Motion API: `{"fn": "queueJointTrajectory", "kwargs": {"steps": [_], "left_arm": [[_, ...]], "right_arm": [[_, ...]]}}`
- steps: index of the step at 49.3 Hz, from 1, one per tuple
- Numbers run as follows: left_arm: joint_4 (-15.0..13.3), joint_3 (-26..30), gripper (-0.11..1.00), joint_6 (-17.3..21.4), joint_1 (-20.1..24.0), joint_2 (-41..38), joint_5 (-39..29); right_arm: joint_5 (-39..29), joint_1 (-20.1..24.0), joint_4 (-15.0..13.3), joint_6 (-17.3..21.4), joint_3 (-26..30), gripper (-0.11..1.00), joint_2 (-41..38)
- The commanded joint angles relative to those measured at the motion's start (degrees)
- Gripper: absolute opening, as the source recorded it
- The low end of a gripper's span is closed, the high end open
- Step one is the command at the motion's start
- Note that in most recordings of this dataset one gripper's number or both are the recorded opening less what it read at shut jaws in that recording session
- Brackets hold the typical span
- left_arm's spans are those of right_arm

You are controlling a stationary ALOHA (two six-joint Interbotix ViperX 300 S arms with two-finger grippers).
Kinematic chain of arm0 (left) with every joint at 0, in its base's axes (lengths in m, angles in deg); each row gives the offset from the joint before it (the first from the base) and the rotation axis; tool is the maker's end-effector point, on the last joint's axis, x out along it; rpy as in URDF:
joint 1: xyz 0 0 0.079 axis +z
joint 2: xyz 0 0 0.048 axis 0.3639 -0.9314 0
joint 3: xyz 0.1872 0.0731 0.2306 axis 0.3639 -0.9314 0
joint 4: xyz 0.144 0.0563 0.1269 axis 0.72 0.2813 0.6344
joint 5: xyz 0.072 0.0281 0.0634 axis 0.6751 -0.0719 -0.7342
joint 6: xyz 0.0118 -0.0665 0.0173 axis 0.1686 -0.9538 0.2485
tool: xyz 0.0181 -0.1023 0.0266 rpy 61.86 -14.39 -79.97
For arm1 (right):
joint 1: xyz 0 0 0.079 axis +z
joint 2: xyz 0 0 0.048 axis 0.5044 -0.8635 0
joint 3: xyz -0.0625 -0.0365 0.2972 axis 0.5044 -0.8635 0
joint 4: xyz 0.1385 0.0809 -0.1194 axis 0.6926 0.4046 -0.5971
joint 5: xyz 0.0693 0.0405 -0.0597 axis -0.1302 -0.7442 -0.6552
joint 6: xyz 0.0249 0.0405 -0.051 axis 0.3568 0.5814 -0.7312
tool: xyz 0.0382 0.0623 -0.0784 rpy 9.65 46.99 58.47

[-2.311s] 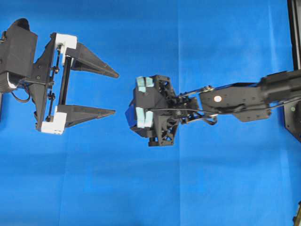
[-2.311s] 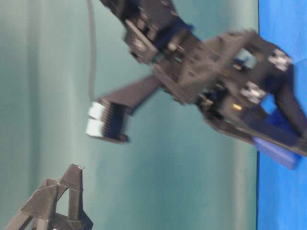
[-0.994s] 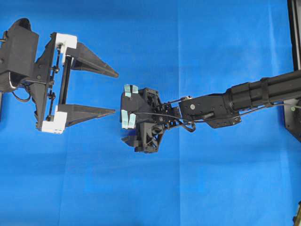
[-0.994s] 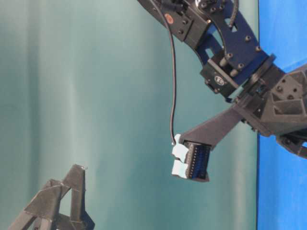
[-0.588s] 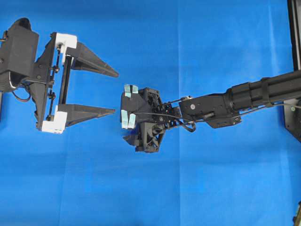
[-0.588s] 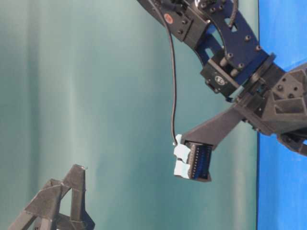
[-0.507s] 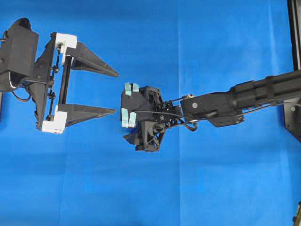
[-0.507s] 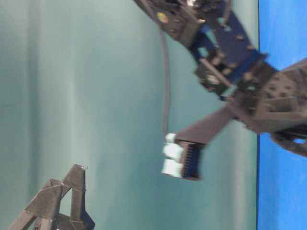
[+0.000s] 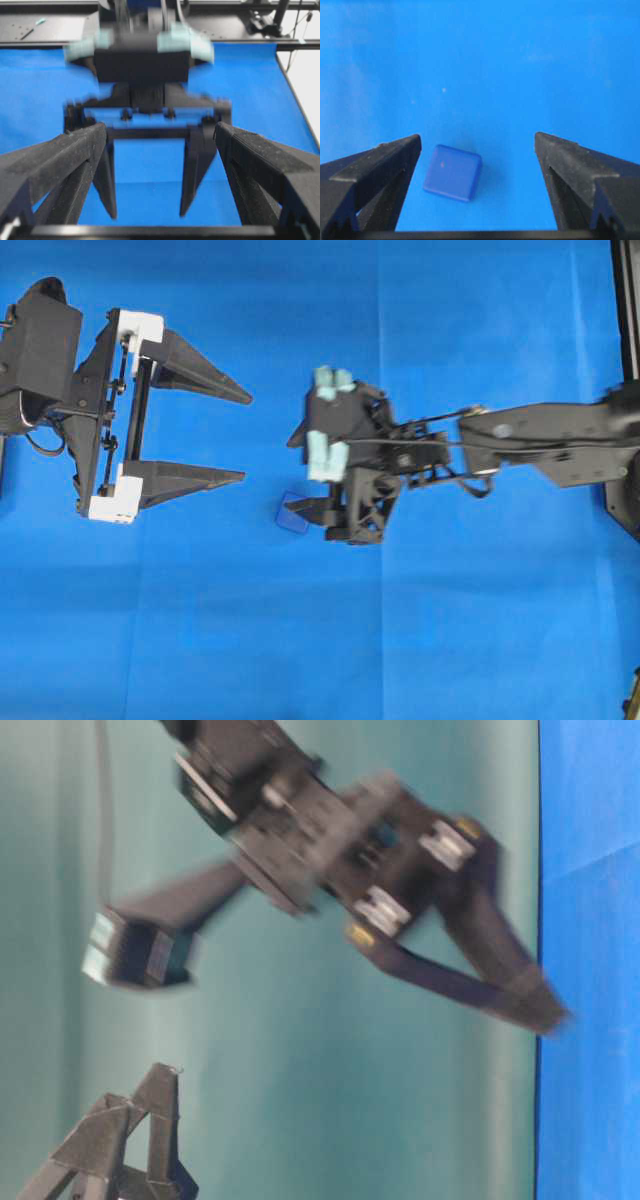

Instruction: Handover the blue block to the right arm after grasping it with the left arm, then place it in the designated position.

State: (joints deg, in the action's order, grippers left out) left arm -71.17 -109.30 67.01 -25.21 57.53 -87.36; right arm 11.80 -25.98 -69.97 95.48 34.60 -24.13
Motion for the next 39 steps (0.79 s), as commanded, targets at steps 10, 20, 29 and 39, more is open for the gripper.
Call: {"fn": "queueJointTrajectory", "kwargs": {"steps": [10, 20, 29, 39], "left_arm": [[-0.1, 1.1, 0.93, -0.3, 0.2, 0.4, 0.3], [0.0, 1.1, 0.93, -0.3, 0.2, 0.4, 0.3], [0.0, 1.1, 0.93, -0.3, 0.2, 0.4, 0.3], [-0.1, 1.1, 0.93, -0.2, 0.2, 0.4, 0.3]], "right_arm": [[-4.3, 0.1, -1.4, 0.0, -1.7, 0.89, 11.9], [-7.1, 0.1, -2.7, 0.0, -2.8, 0.89, 18.2], [-8.2, 0.1, -3.1, 0.0, -4.4, 0.89, 22.1], [-8.3, 0.1, -3.6, 0.0, -6.5, 0.89, 26.0]]}}
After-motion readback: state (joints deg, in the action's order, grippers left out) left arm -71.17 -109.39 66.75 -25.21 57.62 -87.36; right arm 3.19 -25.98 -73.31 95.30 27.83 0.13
